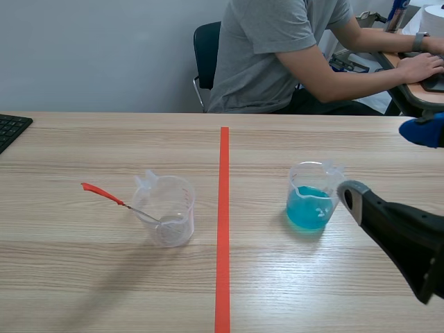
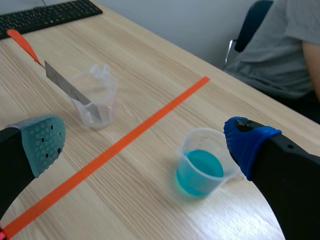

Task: Do the redox reaction experiment.
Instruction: 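Return to the home posture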

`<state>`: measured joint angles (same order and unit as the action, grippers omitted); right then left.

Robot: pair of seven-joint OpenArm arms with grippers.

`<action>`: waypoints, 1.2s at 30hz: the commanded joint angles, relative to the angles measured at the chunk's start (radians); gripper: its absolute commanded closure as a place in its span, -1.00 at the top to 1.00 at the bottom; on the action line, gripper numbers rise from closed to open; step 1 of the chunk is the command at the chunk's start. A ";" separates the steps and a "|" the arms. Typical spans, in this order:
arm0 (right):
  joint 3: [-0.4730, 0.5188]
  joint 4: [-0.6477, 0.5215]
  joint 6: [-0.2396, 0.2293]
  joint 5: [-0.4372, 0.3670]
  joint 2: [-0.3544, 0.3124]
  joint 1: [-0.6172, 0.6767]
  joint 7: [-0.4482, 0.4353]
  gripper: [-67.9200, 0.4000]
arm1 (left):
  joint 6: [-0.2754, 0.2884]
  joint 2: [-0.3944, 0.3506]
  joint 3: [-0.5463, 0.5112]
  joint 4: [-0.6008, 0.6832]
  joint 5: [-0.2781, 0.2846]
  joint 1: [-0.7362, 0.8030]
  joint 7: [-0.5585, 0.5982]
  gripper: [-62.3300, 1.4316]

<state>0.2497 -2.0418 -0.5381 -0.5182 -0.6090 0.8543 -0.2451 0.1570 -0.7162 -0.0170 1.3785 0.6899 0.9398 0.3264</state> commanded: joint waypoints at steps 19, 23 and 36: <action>0.123 -0.062 0.019 -0.012 0.089 0.115 0.016 1.00 | 0.015 -0.168 -0.187 0.403 -0.005 -0.049 -0.161 1.00; 0.123 -0.062 0.019 -0.012 0.089 0.113 0.016 1.00 | 0.027 -0.165 -0.187 0.417 -0.005 -0.109 -0.212 1.00; 0.123 -0.062 0.019 -0.010 0.088 0.113 0.019 1.00 | 0.175 -0.105 -0.267 0.422 -0.005 -0.173 -0.273 1.00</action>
<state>0.3672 -2.0880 -0.5201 -0.5205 -0.5156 0.9783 -0.2180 0.3241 -0.8330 -0.2657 1.7821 0.6781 0.7673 0.0475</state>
